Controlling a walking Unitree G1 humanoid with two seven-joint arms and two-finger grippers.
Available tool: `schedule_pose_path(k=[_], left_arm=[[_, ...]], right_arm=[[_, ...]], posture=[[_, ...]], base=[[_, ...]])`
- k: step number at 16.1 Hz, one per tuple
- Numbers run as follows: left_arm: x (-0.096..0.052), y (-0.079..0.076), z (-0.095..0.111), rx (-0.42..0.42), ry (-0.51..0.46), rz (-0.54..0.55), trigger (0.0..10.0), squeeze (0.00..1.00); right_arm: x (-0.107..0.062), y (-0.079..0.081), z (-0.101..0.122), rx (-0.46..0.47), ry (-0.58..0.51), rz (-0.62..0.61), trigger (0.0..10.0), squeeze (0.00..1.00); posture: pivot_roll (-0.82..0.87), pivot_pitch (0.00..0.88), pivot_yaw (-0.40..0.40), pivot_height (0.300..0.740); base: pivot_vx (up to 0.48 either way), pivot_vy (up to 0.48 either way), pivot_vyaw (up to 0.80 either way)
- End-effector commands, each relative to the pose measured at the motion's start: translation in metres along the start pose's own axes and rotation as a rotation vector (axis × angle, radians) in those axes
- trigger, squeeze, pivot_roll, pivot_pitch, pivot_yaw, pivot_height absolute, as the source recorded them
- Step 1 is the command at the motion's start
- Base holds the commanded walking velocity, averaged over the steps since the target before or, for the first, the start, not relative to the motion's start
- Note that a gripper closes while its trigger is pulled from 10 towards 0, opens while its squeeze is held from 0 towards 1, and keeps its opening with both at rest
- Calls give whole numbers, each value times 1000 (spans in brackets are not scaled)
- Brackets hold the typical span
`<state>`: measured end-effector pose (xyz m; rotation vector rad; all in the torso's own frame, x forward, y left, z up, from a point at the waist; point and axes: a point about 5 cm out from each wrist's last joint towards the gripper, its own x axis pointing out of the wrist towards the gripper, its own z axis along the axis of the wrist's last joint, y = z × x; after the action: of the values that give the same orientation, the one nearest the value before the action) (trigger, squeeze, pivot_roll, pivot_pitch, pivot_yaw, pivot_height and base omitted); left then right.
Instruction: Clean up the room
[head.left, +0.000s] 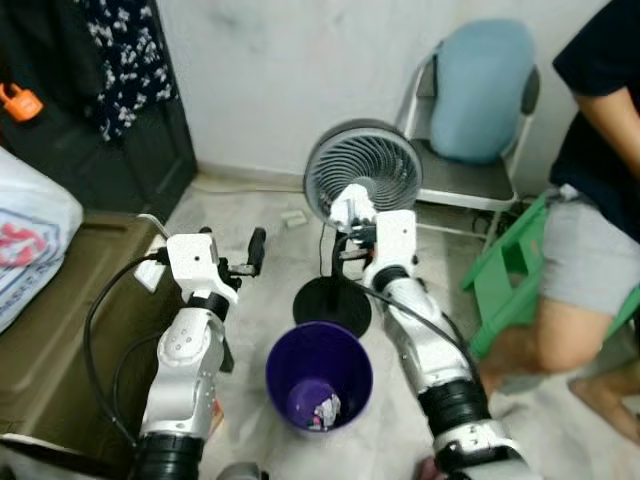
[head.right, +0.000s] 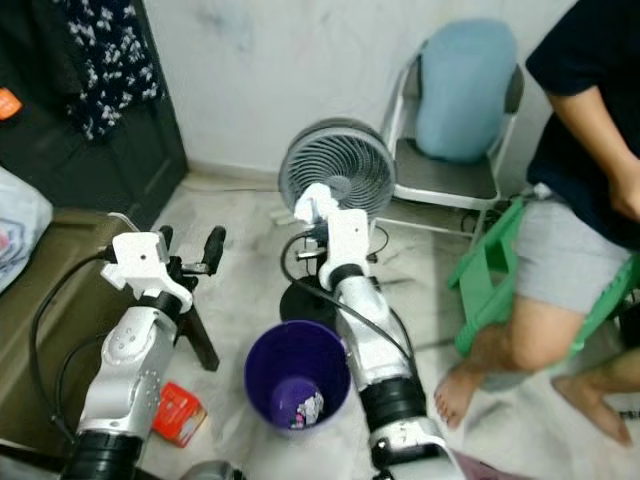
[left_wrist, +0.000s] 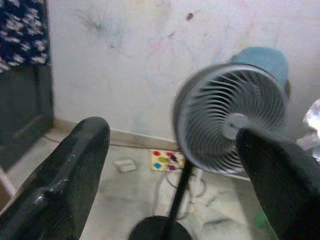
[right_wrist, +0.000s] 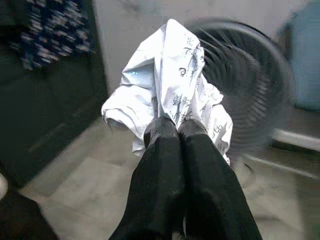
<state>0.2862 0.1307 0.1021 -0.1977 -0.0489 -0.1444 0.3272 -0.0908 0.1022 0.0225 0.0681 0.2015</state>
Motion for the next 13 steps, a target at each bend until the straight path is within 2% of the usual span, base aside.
schedule_pose_path(k=[1, 3, 4, 6, 8, 9, 11, 12, 13], left_arm=[[-2, -4, -1, 23, 14, -27, 10000, 0], [-7, -2, -2, 53, 27, -70, 10000, 0], [-12, 2, -2, 110, 44, -115, 10000, 0], [-25, 16, -4, 200, 88, -193, 10000, 0], [-35, 25, -5, 253, 118, -218, 10000, 0], [-47, 33, -6, 311, 146, -250, 10000, 0], [-60, 35, -7, 390, 166, -330, 10000, 0], [-68, 31, -7, 412, 174, -394, 10000, 0], [-70, 30, -6, 413, 176, -411, 10000, 0]], right_arm=[[-1, -8, -12, 27, 78, -51, 10000, 0], [-3, -15, -29, 86, 194, -128, 10000, 0], [-5, -22, -38, 60, 250, -175, 10000, 0], [-5, -25, -46, 88, 306, -219, 10000, 0], [-4, -22, -47, 83, 312, -214, 10000, 0], [-3, -19, -50, 79, 328, -214, 10000, 0], [-3, -18, -52, 82, 334, -220, 10000, 0], [-4, -17, -55, 87, 342, -223, 10000, 0], [-4, -16, -56, 89, 345, -223, 10000, 0]], posture=[[82, 0, -25, 740], [95, 0, -23, 740], [108, 0, -23, 740], [133, 0, -24, 740], [148, 0, -22, 740], [157, 0, -20, 740], [167, 0, -16, 740], [180, 0, -10, 740], [183, 0, -8, 740]], base=[[0, 0, 0], [0, 0, 0], [0, 0, 0], [0, 0, 0], [0, 0, 0], [0, 0, 0], [0, 0, 0], [0, 0, 0], [0, 0, 0]])
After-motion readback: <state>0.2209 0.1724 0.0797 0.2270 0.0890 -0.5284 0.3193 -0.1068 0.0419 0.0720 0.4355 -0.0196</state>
